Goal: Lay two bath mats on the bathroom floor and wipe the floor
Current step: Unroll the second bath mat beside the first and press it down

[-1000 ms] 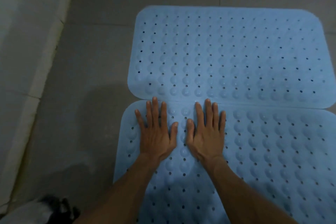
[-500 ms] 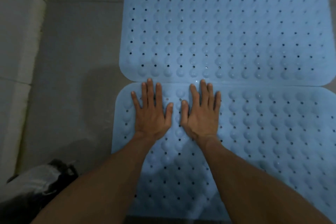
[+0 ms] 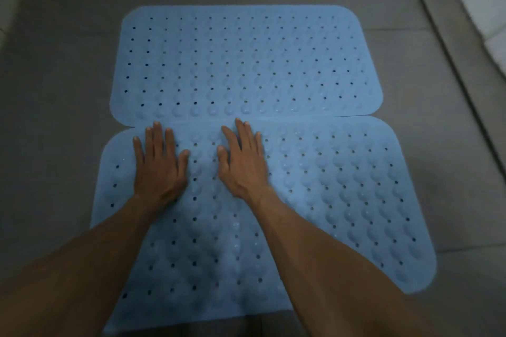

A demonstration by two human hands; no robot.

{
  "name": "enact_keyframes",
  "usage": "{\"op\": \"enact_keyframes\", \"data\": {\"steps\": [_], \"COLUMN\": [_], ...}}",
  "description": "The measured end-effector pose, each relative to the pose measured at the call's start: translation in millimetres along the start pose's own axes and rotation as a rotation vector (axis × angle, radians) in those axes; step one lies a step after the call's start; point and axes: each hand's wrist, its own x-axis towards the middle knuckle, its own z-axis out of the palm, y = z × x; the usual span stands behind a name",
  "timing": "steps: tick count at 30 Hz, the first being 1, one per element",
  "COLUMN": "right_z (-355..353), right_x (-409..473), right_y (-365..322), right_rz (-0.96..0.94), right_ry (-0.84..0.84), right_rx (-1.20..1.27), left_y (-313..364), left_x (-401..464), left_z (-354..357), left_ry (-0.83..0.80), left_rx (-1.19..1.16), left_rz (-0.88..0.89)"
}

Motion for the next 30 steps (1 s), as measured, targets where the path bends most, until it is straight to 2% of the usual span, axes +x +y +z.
{"op": "enact_keyframes", "data": {"steps": [5,9,14,18,24,30], "right_z": [-65,-117,-145,-144,-147,-152], "right_x": [-26,-31,-18,-13,-7,-9], "right_y": [96,175,220,227,226,224], "right_rz": [0.019,0.116,0.142,0.094,0.077,0.086], "right_ry": [0.076,0.156,0.192,0.145,0.030,0.057], "right_rx": [-0.151,-0.297,-0.325,-0.360,-0.433,-0.395], "left_y": [84,183,288,299,300,300], "left_x": [-6,4,10,11,15,16], "left_z": [2,4,17,28,23,20], "left_ry": [0.044,0.070,0.039,0.014,-0.067,-0.049], "left_rx": [-0.087,-0.184,-0.214,-0.090,-0.111,-0.112], "left_rz": [-0.009,0.083,0.088,0.061,0.084,0.081]}}
